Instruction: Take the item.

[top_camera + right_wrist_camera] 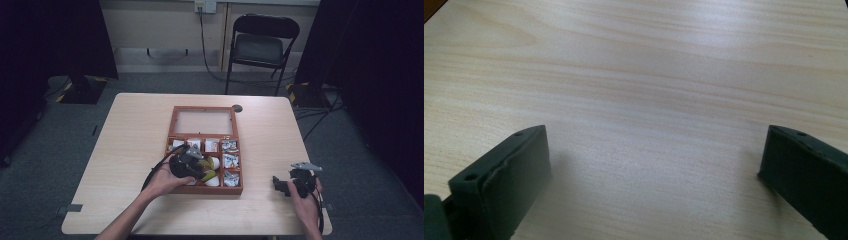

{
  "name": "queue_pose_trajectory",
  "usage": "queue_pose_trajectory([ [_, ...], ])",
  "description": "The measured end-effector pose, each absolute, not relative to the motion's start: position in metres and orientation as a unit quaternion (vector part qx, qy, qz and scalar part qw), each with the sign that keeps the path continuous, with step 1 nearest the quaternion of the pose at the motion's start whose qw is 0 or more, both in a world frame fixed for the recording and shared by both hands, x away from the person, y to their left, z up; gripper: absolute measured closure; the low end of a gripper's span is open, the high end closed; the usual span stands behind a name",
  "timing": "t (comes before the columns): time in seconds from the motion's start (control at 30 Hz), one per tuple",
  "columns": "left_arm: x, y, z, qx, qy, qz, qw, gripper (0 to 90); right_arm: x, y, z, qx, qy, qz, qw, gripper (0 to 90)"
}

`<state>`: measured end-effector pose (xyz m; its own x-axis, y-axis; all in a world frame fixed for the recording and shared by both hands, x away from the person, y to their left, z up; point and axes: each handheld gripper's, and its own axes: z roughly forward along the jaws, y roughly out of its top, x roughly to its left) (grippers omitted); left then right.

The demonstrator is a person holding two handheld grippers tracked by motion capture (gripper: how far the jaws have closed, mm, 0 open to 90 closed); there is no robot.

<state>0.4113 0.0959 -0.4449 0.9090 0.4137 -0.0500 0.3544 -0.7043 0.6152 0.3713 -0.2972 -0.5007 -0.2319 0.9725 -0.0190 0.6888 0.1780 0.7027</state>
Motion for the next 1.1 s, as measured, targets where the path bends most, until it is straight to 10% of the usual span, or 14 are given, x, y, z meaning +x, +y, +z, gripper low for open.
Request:
queue_pose_trajectory([
  [1.1, 0.406, 0.129, -0.415, 0.888, 0.230, 0.063, 0.393, 63.6, 0.371, -0.297, -0.501, 0.570, 0.728, 0.293, 0.242, 0.0],
])
